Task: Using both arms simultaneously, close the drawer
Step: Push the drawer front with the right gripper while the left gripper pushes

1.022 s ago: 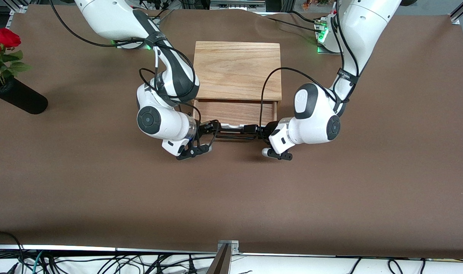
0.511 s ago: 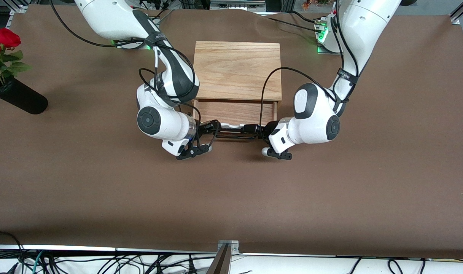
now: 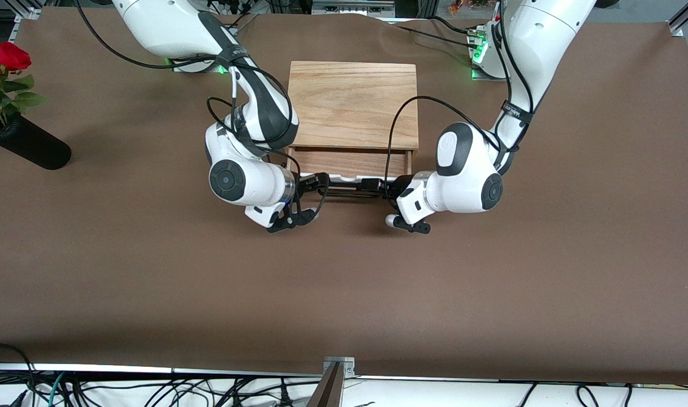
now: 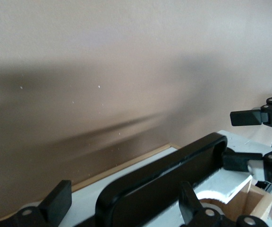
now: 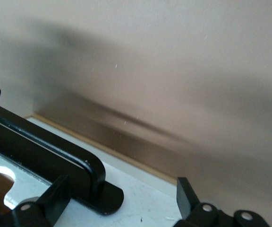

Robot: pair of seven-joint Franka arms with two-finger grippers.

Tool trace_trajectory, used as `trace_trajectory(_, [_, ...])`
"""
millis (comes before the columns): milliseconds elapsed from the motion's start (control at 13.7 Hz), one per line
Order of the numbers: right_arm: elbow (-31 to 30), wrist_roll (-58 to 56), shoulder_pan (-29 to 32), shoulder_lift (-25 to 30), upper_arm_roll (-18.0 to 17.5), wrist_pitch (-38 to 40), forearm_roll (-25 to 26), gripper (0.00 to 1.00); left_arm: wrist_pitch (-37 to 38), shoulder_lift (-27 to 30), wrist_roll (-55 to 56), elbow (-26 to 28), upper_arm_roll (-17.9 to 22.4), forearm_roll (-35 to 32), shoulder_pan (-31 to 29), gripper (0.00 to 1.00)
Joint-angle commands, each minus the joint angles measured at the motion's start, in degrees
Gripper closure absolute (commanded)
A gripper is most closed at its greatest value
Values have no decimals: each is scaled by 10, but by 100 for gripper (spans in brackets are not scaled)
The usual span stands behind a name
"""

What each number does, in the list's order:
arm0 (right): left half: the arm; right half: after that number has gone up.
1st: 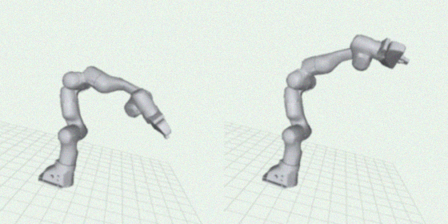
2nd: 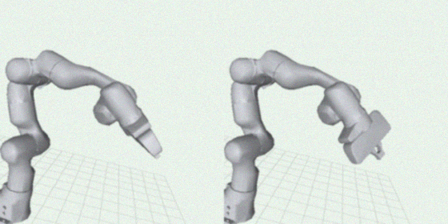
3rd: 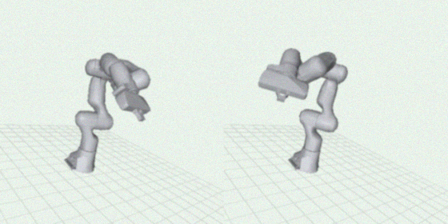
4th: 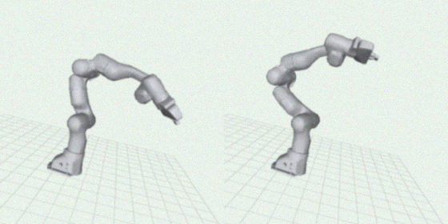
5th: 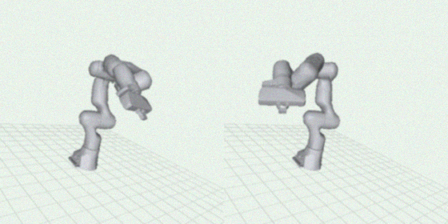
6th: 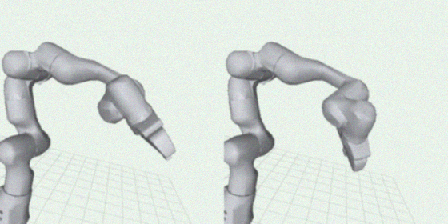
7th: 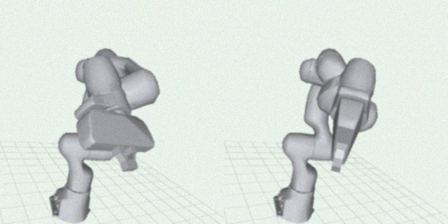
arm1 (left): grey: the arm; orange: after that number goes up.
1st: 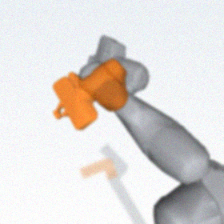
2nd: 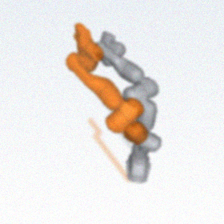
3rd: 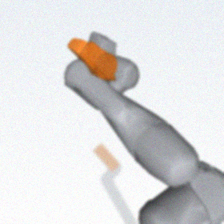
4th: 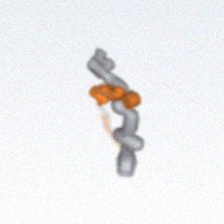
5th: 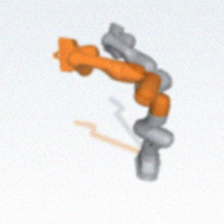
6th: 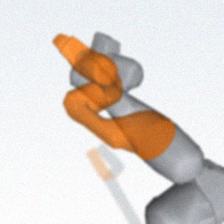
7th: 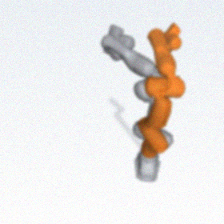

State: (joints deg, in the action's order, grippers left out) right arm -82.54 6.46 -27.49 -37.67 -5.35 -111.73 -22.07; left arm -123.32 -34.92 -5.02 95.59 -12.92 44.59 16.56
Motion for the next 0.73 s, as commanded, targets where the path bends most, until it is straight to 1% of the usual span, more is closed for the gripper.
trace_trajectory(0, [2,2,-5,2,-17,34,-10,0,7,26,-10,38,-1,10,-1,0])
trace_trajectory(146, [2,2,-5,1,-18,46,-10,0,25,27,-13,54,-7,9,-2,0])
trace_trajectory(438, [2,0,-5,0,-19,97,-10,0,108,35,-10,55,-7,8,-3,0])
trace_trajectory(657, [2,0,-5,0,-19,114,-10,0,145,45,-6,55,-6,8,-6,0])
